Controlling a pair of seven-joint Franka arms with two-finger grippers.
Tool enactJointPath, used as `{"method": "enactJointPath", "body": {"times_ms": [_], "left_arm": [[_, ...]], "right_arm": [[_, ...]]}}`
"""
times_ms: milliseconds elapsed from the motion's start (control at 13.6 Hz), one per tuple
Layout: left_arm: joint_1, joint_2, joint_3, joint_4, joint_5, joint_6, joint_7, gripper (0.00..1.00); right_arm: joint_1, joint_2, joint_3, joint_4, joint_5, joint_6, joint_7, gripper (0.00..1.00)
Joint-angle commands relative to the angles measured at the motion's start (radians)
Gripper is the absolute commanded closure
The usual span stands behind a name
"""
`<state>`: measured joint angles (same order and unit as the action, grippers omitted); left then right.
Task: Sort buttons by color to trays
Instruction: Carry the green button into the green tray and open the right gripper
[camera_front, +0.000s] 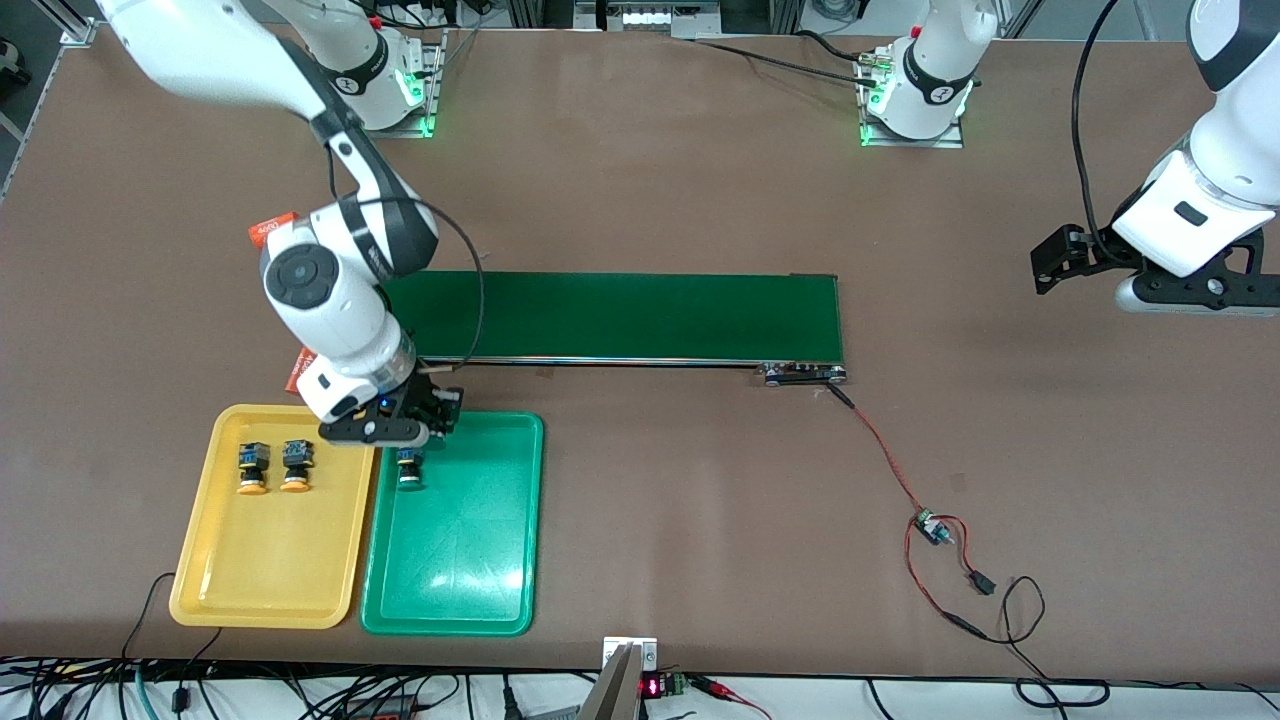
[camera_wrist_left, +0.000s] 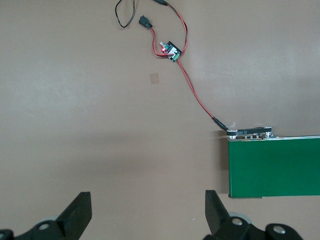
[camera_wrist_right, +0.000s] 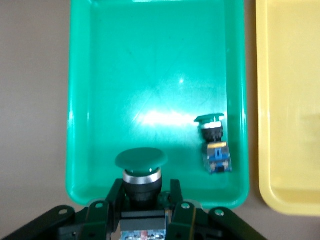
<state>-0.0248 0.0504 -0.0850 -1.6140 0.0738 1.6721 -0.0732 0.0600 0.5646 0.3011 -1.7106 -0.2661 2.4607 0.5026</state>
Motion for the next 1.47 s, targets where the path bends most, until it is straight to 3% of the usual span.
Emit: {"method": "enactJointPath", "body": {"times_ms": [0,147,515,589,736,809,883,1104,1398], "left_arm": [[0.003,0.006,-0.006,0.026,0.003,-0.022,0.000,0.00],[0.005,0.006,-0.006,0.026,0.003,-0.022,0.000,0.00],[0.005,0.006,-0.006,0.026,0.003,-0.022,0.001,0.00],[0.005,0.006,-0.006,0.026,0.003,-0.023,0.001,0.00],[0.005,0.006,-0.006,0.026,0.003,-0.023,0.001,0.00],[0.005,0.006,-0.006,0.026,0.003,-0.023,0.001,0.00],[0.005,0.006,-0.006,0.026,0.003,-0.023,0.001,0.00],[0.005,0.006,-0.006,0.026,0.003,-0.023,0.001,0.00],[0.003,0.006,-0.007,0.026,0.003,-0.025,0.000,0.00]], "right_arm": [[0.037,0.101,-0.039,0.094,-0.018,0.026,-0.024,0.81],[0.050,0.158,-0.079,0.097,-0.070,0.073,-0.023,0.81],[0.064,0.207,-0.085,0.097,-0.074,0.150,-0.010,0.78],[0.067,0.212,-0.094,0.097,-0.073,0.159,-0.010,0.69],[0.070,0.210,-0.096,0.097,-0.068,0.161,-0.007,0.22],[0.070,0.209,-0.097,0.097,-0.067,0.161,-0.007,0.06],[0.070,0.205,-0.097,0.097,-0.067,0.161,-0.009,0.00],[0.069,0.155,-0.097,0.082,-0.064,0.136,-0.024,0.00],[0.069,0.037,-0.096,0.075,-0.064,-0.055,-0.024,0.00]]}}
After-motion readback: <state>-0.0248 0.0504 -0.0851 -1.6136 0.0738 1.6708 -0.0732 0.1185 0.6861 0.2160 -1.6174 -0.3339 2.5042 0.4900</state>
